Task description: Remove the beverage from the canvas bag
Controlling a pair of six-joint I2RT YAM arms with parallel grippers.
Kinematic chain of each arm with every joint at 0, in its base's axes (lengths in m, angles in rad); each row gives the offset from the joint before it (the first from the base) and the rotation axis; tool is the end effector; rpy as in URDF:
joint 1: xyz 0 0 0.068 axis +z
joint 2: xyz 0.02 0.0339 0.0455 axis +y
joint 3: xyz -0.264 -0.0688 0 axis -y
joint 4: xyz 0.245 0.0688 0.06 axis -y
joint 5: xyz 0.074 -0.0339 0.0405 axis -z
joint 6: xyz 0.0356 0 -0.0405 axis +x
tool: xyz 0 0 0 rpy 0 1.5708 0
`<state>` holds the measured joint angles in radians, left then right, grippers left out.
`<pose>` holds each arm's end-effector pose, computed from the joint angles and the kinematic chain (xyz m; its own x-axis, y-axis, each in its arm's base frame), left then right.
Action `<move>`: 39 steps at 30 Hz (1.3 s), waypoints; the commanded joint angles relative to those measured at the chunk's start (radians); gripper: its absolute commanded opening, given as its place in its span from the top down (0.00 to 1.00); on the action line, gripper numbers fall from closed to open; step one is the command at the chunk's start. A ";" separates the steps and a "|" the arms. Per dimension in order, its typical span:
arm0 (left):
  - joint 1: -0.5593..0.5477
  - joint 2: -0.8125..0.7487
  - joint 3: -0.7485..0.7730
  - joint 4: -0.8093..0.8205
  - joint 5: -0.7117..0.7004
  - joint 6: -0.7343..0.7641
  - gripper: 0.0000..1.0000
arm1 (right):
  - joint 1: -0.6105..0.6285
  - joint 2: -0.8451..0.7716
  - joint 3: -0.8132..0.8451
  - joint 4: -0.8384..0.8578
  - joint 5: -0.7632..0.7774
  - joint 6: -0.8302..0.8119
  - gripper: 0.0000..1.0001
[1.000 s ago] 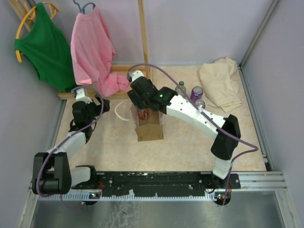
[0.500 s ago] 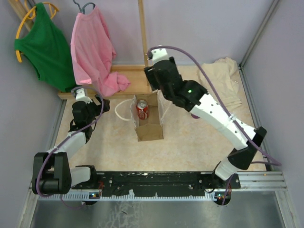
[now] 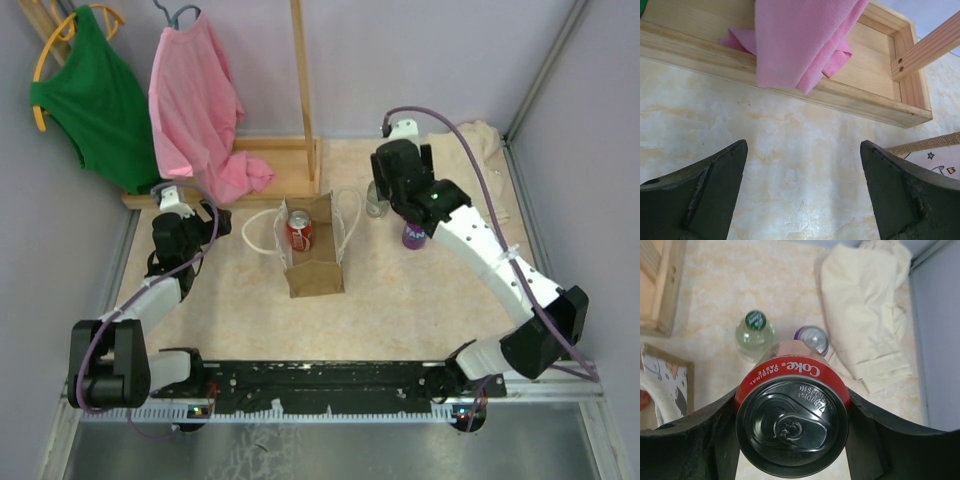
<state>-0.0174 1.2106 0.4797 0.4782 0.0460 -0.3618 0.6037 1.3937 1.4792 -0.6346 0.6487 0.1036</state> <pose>0.2554 -0.0061 0.2143 -0.2557 -0.3492 -0.9015 -0.0306 0.9349 -0.3535 0.2590 0.1525 0.4006 -0.4303 -0.1966 -0.8810 0.0165 0.9741 -0.2254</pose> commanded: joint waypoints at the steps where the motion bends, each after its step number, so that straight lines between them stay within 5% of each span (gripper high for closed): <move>1: -0.007 0.013 0.021 0.022 0.020 0.003 0.00 | -0.007 -0.043 -0.072 0.105 -0.067 0.055 1.00; 18: -0.010 0.017 0.028 0.018 0.024 0.007 0.00 | -0.037 0.079 -0.286 0.255 -0.263 0.124 1.00; 39: -0.010 0.022 0.037 0.007 0.022 0.013 0.00 | -0.126 0.226 -0.299 0.311 -0.356 0.145 1.00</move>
<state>-0.0219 1.2312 0.4931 0.4755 0.0566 -0.3592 0.4877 1.6199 1.1385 -0.4080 0.3042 0.2329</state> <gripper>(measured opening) 0.998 0.666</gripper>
